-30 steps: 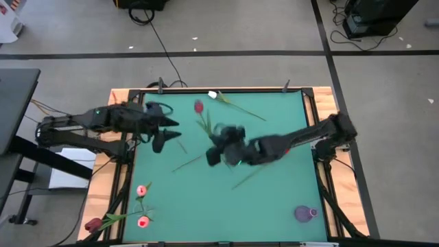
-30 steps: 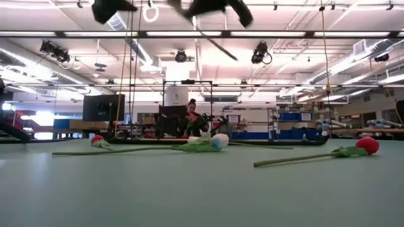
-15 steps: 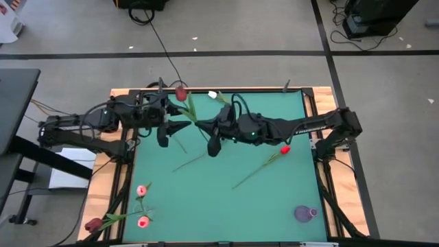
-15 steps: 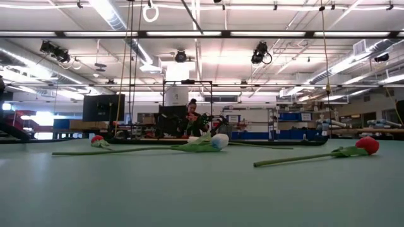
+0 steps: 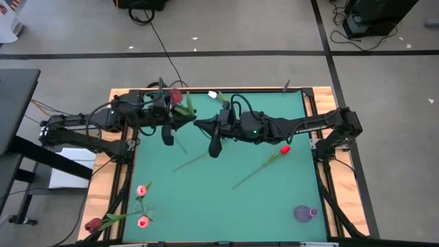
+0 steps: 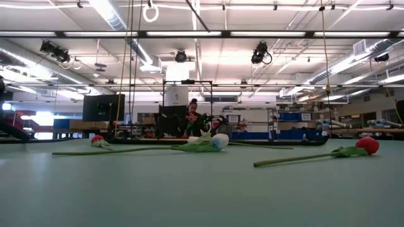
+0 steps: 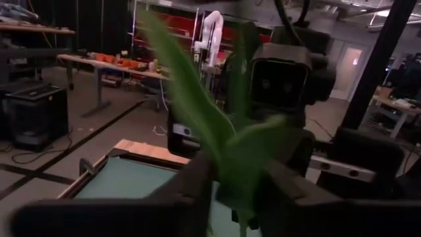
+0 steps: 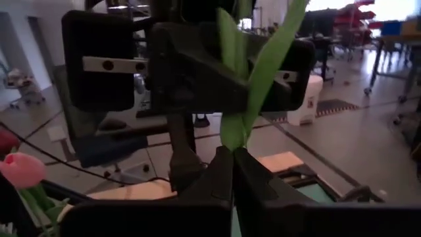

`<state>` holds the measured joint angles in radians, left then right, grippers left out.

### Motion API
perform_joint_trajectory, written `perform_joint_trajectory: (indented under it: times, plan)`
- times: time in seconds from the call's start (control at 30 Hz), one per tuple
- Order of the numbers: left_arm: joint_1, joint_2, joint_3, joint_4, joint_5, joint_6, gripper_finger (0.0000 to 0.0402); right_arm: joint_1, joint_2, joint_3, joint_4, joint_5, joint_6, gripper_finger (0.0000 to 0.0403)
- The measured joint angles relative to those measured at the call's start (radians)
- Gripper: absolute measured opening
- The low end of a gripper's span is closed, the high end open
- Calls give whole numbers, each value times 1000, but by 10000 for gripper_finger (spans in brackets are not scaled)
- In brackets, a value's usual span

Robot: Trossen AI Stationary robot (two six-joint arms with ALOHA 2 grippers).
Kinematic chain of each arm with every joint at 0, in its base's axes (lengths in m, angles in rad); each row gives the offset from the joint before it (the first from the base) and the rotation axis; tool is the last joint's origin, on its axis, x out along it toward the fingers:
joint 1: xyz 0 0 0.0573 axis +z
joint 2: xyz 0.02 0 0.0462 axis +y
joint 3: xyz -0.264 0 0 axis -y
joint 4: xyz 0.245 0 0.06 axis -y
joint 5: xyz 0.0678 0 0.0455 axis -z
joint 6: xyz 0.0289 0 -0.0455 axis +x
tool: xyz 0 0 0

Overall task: Sort flowers into vase by color
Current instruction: Put the dark red flower into the transparent vase

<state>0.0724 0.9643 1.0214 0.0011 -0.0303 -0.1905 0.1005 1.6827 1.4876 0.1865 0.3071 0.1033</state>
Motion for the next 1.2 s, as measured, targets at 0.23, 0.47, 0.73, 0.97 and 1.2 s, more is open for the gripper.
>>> perform_joint_trajectory:
  times: [0.23, 0.47, 0.73, 0.97, 1.2]
  plan:
    - [21, -39, 1, -102, 62, 35, 12, 0, -120, 0, -81, -51, -117, 76]
    - [29, -57, 73, -557, 92, 78, 10, -60, -409, 1, -566, -74, -132, 82]
    - [-4, -63, 104, -640, 111, 101, 10, -117, -680, 2, -826, -240, -88, 71]
    - [-4, -62, 104, -592, 98, 74, 10, -118, -758, 2, -894, -222, -71, 71]
    - [-4, -62, 104, -581, 96, 48, 11, -118, -762, 1, -896, -221, -86, 71]
